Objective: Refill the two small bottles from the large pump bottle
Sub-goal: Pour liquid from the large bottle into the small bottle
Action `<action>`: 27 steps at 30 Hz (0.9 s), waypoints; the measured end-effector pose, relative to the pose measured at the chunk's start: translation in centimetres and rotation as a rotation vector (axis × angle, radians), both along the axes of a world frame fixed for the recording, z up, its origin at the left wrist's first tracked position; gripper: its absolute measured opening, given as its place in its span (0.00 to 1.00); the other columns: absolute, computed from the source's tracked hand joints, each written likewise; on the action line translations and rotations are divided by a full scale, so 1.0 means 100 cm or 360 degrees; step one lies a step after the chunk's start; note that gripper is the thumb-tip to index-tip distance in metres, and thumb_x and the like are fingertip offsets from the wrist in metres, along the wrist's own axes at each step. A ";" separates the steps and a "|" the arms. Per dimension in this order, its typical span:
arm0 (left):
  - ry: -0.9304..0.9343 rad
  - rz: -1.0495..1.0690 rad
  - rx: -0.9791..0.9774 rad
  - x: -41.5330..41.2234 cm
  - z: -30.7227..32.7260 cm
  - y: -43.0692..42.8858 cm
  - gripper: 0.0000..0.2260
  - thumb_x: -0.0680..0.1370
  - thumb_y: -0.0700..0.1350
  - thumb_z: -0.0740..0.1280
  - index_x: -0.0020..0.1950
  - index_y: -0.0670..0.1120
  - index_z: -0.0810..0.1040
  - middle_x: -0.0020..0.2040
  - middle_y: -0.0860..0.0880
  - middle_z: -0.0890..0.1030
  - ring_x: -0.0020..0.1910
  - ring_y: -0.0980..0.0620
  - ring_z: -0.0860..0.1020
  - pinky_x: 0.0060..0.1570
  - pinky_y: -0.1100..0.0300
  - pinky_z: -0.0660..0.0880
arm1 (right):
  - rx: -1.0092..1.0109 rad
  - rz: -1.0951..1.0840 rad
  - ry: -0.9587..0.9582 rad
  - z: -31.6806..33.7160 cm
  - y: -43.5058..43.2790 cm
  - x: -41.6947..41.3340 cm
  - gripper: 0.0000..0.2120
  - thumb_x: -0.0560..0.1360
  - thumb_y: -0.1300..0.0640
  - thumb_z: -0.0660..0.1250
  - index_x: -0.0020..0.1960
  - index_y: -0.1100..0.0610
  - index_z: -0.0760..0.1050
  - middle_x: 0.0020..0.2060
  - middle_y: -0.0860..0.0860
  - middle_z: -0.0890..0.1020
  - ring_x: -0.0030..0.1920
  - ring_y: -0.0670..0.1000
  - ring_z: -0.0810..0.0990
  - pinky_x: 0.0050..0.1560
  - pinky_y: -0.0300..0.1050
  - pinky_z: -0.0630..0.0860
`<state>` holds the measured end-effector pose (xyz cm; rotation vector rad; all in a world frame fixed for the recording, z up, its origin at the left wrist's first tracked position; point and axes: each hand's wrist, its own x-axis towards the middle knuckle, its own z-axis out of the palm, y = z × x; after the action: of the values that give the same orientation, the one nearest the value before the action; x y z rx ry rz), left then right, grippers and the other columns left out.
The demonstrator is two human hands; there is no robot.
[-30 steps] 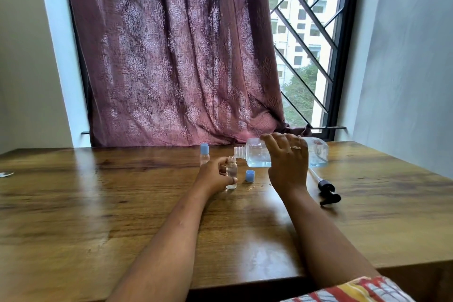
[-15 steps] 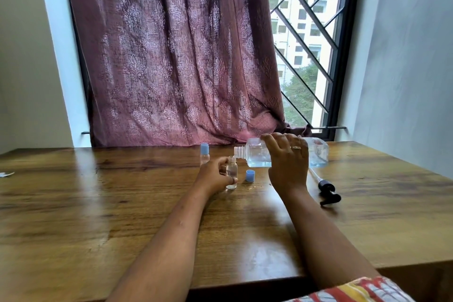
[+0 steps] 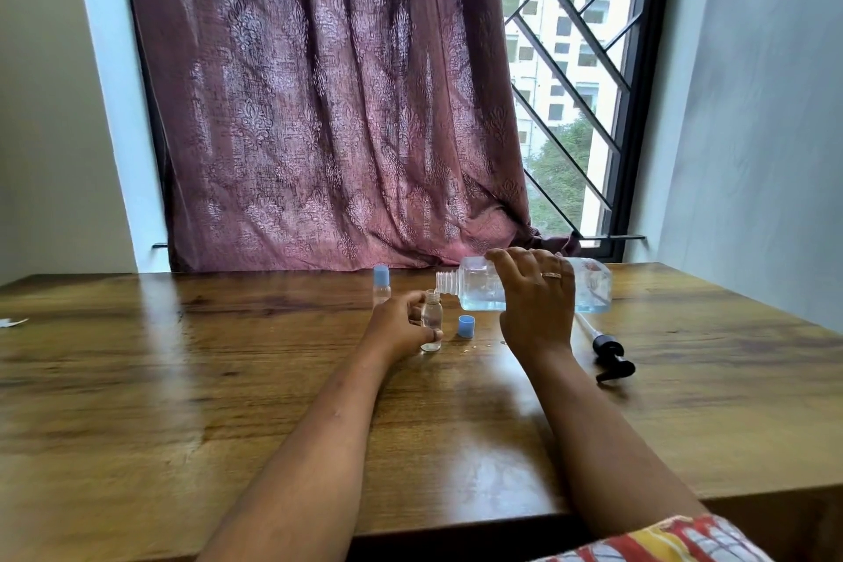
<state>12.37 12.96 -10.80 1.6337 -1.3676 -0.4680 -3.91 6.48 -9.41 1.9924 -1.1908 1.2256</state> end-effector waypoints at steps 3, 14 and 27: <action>0.0005 0.0001 0.0000 0.000 0.000 0.000 0.29 0.69 0.38 0.74 0.68 0.47 0.71 0.57 0.47 0.81 0.52 0.53 0.79 0.52 0.62 0.73 | 0.0000 -0.0016 0.0017 -0.001 -0.001 0.000 0.28 0.63 0.63 0.47 0.57 0.48 0.74 0.53 0.49 0.80 0.55 0.57 0.76 0.61 0.51 0.62; 0.0012 -0.0007 -0.0030 0.002 -0.002 0.000 0.28 0.68 0.38 0.74 0.67 0.48 0.72 0.55 0.48 0.82 0.51 0.54 0.79 0.48 0.65 0.73 | 0.0206 -0.0012 -0.0216 -0.002 -0.003 0.001 0.35 0.54 0.65 0.72 0.61 0.52 0.71 0.52 0.52 0.81 0.51 0.60 0.79 0.54 0.54 0.70; -0.0118 0.0042 -0.0030 0.001 -0.001 -0.001 0.22 0.69 0.40 0.75 0.59 0.47 0.71 0.52 0.49 0.82 0.42 0.59 0.77 0.33 0.74 0.66 | 0.0518 0.0393 -0.0962 0.005 0.000 -0.010 0.37 0.66 0.51 0.75 0.68 0.57 0.60 0.62 0.58 0.75 0.56 0.66 0.75 0.53 0.55 0.72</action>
<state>12.52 12.89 -10.88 1.6659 -1.3991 -0.3812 -4.90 6.43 -8.94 2.1136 -1.5334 1.9619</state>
